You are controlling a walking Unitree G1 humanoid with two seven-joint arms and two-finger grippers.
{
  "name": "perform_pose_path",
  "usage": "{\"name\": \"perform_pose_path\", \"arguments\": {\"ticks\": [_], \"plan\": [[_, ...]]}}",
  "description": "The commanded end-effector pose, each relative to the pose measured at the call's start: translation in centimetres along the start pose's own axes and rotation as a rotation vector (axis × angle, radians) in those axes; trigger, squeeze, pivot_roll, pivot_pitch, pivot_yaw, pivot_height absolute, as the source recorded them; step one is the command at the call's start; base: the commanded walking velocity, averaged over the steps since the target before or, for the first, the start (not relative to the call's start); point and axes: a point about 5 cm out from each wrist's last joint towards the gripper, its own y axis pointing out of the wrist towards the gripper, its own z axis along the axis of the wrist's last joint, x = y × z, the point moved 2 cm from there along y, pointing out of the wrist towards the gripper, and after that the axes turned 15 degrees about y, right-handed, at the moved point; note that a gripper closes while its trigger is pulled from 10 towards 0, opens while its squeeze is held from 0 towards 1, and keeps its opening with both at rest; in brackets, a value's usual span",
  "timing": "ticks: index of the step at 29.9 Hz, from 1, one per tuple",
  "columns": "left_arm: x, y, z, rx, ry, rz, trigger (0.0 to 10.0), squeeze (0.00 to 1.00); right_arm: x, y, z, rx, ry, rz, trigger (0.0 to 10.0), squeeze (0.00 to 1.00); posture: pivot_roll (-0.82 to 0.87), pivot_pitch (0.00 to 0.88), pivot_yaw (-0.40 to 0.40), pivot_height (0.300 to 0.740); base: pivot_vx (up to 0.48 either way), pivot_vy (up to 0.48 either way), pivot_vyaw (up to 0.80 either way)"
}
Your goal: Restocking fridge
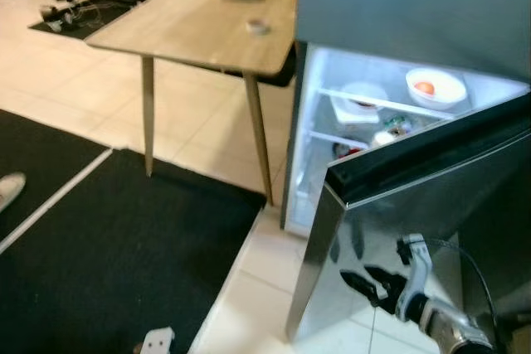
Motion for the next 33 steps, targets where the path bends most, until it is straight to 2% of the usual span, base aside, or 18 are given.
{"name": "perform_pose_path", "arguments": {"ticks": [1, 4, 7, 9, 10, 11, 14, 15, 17, 18, 20, 21, 23, 25, 27, 30, 32, 33], "plan": [[1.1, 0.3, -0.3, -0.016, 0.008, -0.039, 10.0, 0.00, 0.7, -0.2, -0.1, -0.008, -0.038, -0.075, 10.0, 0.00, 0.04, 0.050, -0.073, 0.740, 0.000, 0.000, 0.00], [1.1, 0.3, -0.3, -0.016, 0.008, -0.037, 10.0, 0.00, 0.1, 0.5, 1.1, 0.005, -0.103, -0.070, 10.0, 0.00, 0.04, 0.051, -0.075, 0.740, 0.000, 0.000, 0.00], [1.1, 0.3, -0.3, -0.016, 0.007, -0.036, 10.0, 0.00, -0.4, 0.8, 1.6, 0.012, -0.125, -0.053, 10.0, 0.00, 0.04, 0.053, -0.080, 0.740, 0.000, 0.000, 0.00], [1.1, 0.3, -0.3, -0.017, 0.006, -0.035, 10.0, 0.00, -1.5, 1.7, 3.3, 0.063, -0.170, -0.036, 10.0, 0.00, 0.05, 0.054, -0.082, 0.740, 0.000, 0.000, 0.00], [1.0, 0.3, -0.3, -0.017, 0.004, -0.034, 10.0, 0.00, -3.1, 2.8, 5.3, 0.125, -0.201, -0.010, 10.0, 0.00, 0.05, 0.055, -0.082, 0.740, 0.000, 0.000, 0.00], [1.0, 0.3, -0.3, -0.017, 0.004, -0.034, 10.0, 0.00, -3.1, 2.8, 5.3, 0.125, -0.201, -0.010, 10.0, 0.00, 0.05, 0.055, -0.082, 0.740, 0.000, 0.000, 0.00], [1.0, 0.3, -0.3, -0.017, 0.002, -0.032, 10.0, 0.00, -5.1, 4.1, 7.7, 0.179, -0.265, 0.002, 10.0, 0.00, 0.05, 0.055, -0.083, 0.740, 0.000, 0.000, 0.00], [1.0, 0.3, -0.3, -0.016, 0.001, -0.030, 10.0, 0.00, -6.6, 4.8, 9.1, 0.208, -0.312, 0.017, 10.0, 0.00, 0.05, 0.055, -0.083, 0.740, 0.000, 0.000, 0.00], [1.0, 0.3, -0.3, -0.015, 0.000, -0.027, 10.0, 0.00, -8.3, 5.6, 10.6, 0.243, -0.372, 0.034, 10.0, 0.00, 0.05, 0.055, -0.083, 0.740, 0.000, 0.000, 0.00], [0.9, 0.3, -0.3, -0.012, -0.006, -0.021, 10.0, 0.00, -10.1, 6.2, 12.2, 0.275, -0.405, 0.050, 10.0, 0.00, 0.08, 0.053, -0.095, 0.740, 0.000, 0.000, 0.00], [0.8, 0.3, -0.3, -0.010, -0.012, -0.014, 10.0, 0.00, -12.2, 6.7, 14.3, 0.331, -0.449, 0.045, 10.0, 0.00, 0.10, 0.052, -0.104, 0.740, 0.000, 0.000, 0.00], [0.8, 0.3, -0.3, -0.010, -0.012, -0.014, 10.0, 0.00, -12.2, 6.7, 14.3, 0.331, -0.449, 0.045, 10.0, 0.00, 0.10, 0.052, -0.104, 0.740, 0.000, 0.000, 0.00], [0.7, 0.2, -0.3, -0.011, -0.015, -0.009, 10.0, 0.00, -13.4, 6.6, 16.7, 0.441, -0.479, -0.024, 10.0, 0.00, 0.10, 0.050, -0.106, 0.740, 0.000, 0.000, 0.00], [0.7, 0.2, -0.3, -0.011, -0.017, -0.007, 10.0, 0.00, -13.9, 6.3, 18.1, 0.510, -0.489, -0.071, 10.0, 0.00, 0.10, 0.050, -0.106, 0.740, 0.000, 0.000, 0.00], [0.7, 0.2, -0.3, -0.011, -0.019, -0.005, 10.0, 0.00, -14.0, 6.2, 18.8, 0.540, -0.451, -0.085, 10.0, 0.00, 0.11, 0.050, -0.106, 0.740, 0.000, 0.000, 0.00], [0.6, 0.2, -0.4, -0.012, -0.021, -0.001, 10.0, 0.00, -13.8, 6.2, 18.5, 0.533, -0.427, -0.070, 10.0, 0.00, 0.12, 0.048, -0.108, 0.740, 0.000, 0.000, 0.00], [0.5, 0.2, -0.4, -0.013, -0.022, 0.001, 10.0, 0.00, -12.4, 6.4, 16.6, 0.464, -0.455, -0.080, 10.0, 0.00, 0.11, 0.047, -0.105, 0.740, 0.000, 0.000, 0.00], [0.5, 0.2, -0.4, -0.013, -0.022, 0.001, 10.0, 0.00, -12.4, 6.4, 16.6, 0.464, -0.455, -0.080, 10.0, 0.00, 0.11, 0.047, -0.105, 0.740, 0.000, 0.000, 0.00]]}}
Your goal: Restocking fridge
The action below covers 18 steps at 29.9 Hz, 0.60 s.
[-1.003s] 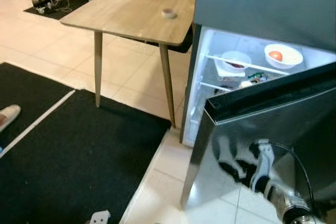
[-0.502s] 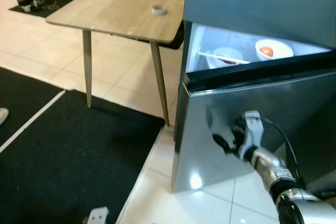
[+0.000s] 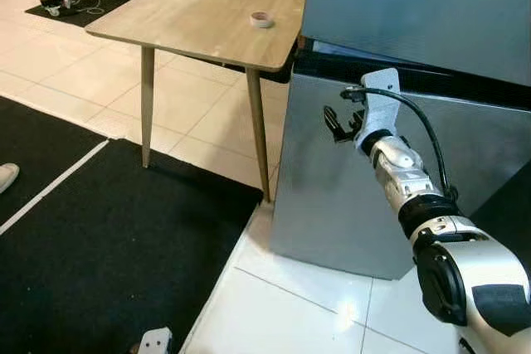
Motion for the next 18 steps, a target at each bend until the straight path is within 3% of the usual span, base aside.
{"name": "perform_pose_path", "arguments": {"ticks": [1, 4, 6, 8, 9, 12, 18], "plan": [[0.9, 0.1, -1.1, -0.038, -0.013, -0.030, 10.0, 0.00, 0.6, -0.6, -1.4, -0.046, 0.004, -0.014, 10.0, 0.00, 0.11, 0.047, -0.105, 0.740, 0.000, 0.000, 0.00], [0.9, 0.1, -1.1, -0.040, -0.008, -0.031, 10.0, 0.00, 1.4, -2.6, -5.8, -0.183, -0.021, -0.013, 10.0, 0.00, 0.11, 0.047, -0.103, 0.740, 0.000, 0.000, 0.00], [0.9, 0.1, -1.0, -0.040, -0.003, -0.031, 10.0, 0.00, 2.4, -4.8, -9.3, -0.293, -0.023, -0.036, 10.0, 0.00, 0.11, 0.046, -0.098, 0.740, 0.000, 0.000, 0.00], [0.9, 0.1, -1.0, -0.038, 0.002, -0.032, 10.0, 0.00, 3.5, -7.3, -12.5, -0.398, 0.030, -0.084, 10.0, 0.00, 0.10, 0.045, -0.092, 0.740, 0.000, 0.000, 0.00], [0.9, 0.1, -0.8, -0.037, 0.012, -0.032, 10.0, 0.00, 5.0, -10.5, -15.5, -0.507, 0.086, -0.161, 10.0, 0.00, 0.09, 0.043, -0.088, 0.740, 0.000, 0.000, 0.00], [0.9, 0.1, -0.7, -0.036, 0.017, -0.033, 10.0, 0.00, 5.9, -13.2, -17.7, -0.587, 0.130, -0.215, 10.0, 0.00, 0.09, 0.041, -0.085, 0.740, 0.000, 0.000, 0.00], [1.0, 0.3, -0.5, -0.029, 0.021, -0.034, 10.0, 0.00, 7.5, -21.7, -23.0, -0.849, 0.161, -0.365, 10.0, 0.00, 0.08, 0.038, -0.094, 0.740, 0.000, 0.000, 0.21]]}}
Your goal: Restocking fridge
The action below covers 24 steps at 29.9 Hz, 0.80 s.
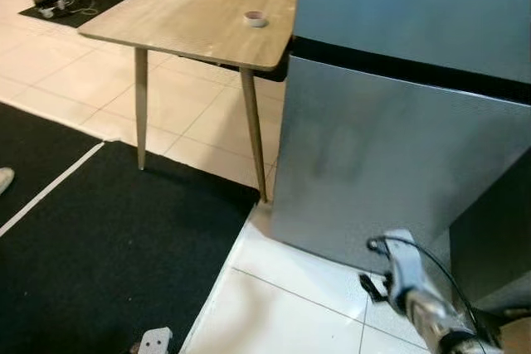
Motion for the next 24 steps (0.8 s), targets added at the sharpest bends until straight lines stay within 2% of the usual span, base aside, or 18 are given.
{"name": "perform_pose_path", "arguments": {"ticks": [1, 4, 8, 13, 24], "plan": [[1.0, 0.1, -0.9, -0.033, 0.001, -0.035, 10.0, 0.00, 1.1, -0.6, -2.5, -0.089, 0.010, -0.050, 10.0, 0.00, 0.08, 0.038, -0.094, 0.740, 0.000, 0.000, 0.80], [1.1, 0.2, -0.8, -0.027, -0.007, -0.031, 10.0, 0.00, 3.1, -2.2, -6.8, -0.210, 0.010, -0.134, 10.0, 0.00, 0.09, 0.027, -0.101, 0.740, 0.000, 0.000, 0.80], [1.2, 0.2, -0.8, -0.028, -0.009, -0.028, 10.0, 0.00, 3.6, -3.0, -8.5, -0.267, 0.004, -0.148, 10.0, 0.00, 0.09, 0.018, -0.105, 0.740, 0.000, 0.000, 0.80], [1.2, 0.3, -0.8, -0.032, -0.014, -0.019, 10.0, 0.00, 3.8, -3.3, -9.3, -0.290, -0.005, -0.145, 10.0, 0.00, 0.08, 0.015, -0.106, 0.740, 0.000, 0.000, 0.80], [1.2, 0.3, -0.8, -0.034, -0.014, 0.000, 10.0, 0.00, 3.8, -3.0, -8.3, -0.275, -0.063, -0.123, 10.0, 0.00, 0.07, 0.017, -0.102, 0.740, 0.000, 0.000, 0.80]]}}
